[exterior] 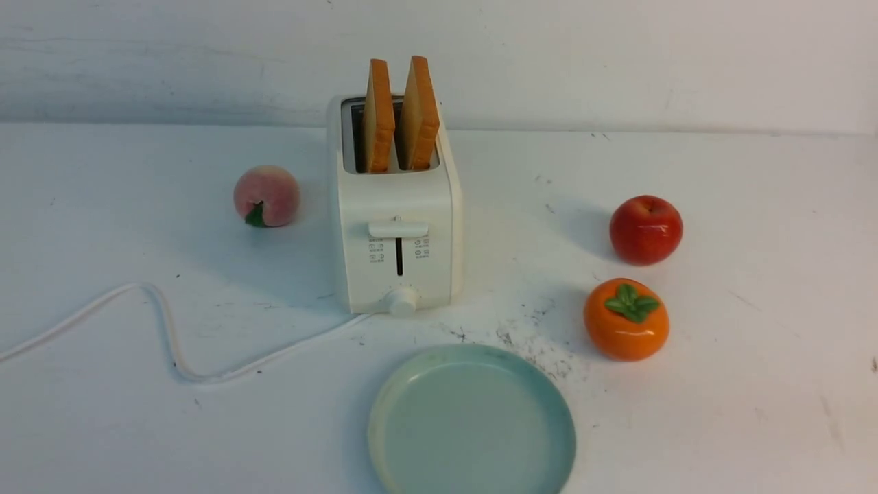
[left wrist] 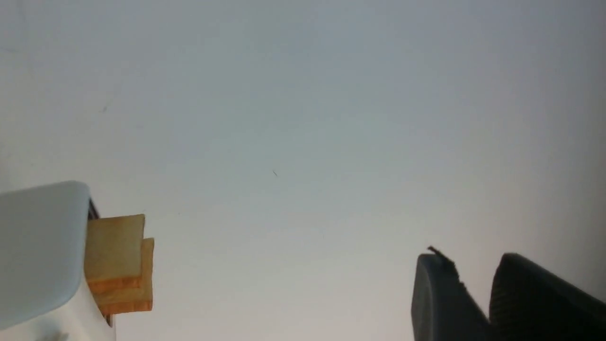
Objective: Take toasted bread from bread machine on white table place on plate.
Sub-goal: 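Grasp the toast slice in the toaster and pull it up out of the slot with the right gripper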
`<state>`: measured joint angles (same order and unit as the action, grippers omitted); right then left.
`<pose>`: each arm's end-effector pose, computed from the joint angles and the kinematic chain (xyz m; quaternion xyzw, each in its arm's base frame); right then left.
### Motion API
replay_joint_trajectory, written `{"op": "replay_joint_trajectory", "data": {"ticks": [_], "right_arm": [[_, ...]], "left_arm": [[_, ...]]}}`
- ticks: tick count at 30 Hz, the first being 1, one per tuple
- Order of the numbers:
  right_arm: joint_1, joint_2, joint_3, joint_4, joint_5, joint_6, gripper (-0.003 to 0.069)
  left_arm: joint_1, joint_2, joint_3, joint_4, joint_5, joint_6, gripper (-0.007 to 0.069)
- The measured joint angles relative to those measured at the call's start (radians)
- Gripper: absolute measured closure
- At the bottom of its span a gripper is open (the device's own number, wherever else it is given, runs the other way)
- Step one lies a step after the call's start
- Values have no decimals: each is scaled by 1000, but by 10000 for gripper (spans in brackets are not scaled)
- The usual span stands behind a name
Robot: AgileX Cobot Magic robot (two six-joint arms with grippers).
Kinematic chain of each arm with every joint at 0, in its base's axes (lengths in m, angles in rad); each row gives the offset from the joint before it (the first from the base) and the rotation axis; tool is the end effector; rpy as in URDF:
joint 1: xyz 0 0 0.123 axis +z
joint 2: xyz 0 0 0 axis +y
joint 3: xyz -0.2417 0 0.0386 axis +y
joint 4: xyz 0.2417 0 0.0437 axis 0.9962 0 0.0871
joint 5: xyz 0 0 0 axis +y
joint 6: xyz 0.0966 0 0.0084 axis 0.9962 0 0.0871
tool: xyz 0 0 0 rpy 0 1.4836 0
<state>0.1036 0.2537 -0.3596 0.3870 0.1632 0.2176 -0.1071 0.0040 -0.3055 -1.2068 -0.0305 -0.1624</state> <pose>0.1070 0.0171 0.2940 0.1485 0.6761 0.2685 0.6699 0.0655 -0.0043 0.3138 -0.3356 0.4392 -0.5549 0.6217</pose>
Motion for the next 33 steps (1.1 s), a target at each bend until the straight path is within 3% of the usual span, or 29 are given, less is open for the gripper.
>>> {"op": "replay_joint_trajectory", "data": {"ticks": [6, 10, 15, 20, 23, 26, 33], "right_arm": [[0, 387, -312, -69, 484, -145, 664], [0, 631, -484, -76, 740, -208, 660], [0, 857, -638, 134, 937, -466, 657], [2, 998, -741, 397, 981, -669, 655], [21, 1093, -852, 426, 1033, -683, 655], [67, 1163, -948, 379, 1039, -654, 655], [299, 1430, -1301, 98, 982, -431, 648]], "left_arm": [[0, 203, -93, 35, 263, 211, 608], [0, 391, -95, 35, 468, 235, 638], [0, 664, -95, 44, 736, 301, 638], [0, 872, -95, 49, 799, 412, 638], [0, 950, -95, 47, 800, 444, 638], [0, 992, -95, 38, 802, 455, 638], [0, 1031, -97, 24, 801, 460, 638]]}}
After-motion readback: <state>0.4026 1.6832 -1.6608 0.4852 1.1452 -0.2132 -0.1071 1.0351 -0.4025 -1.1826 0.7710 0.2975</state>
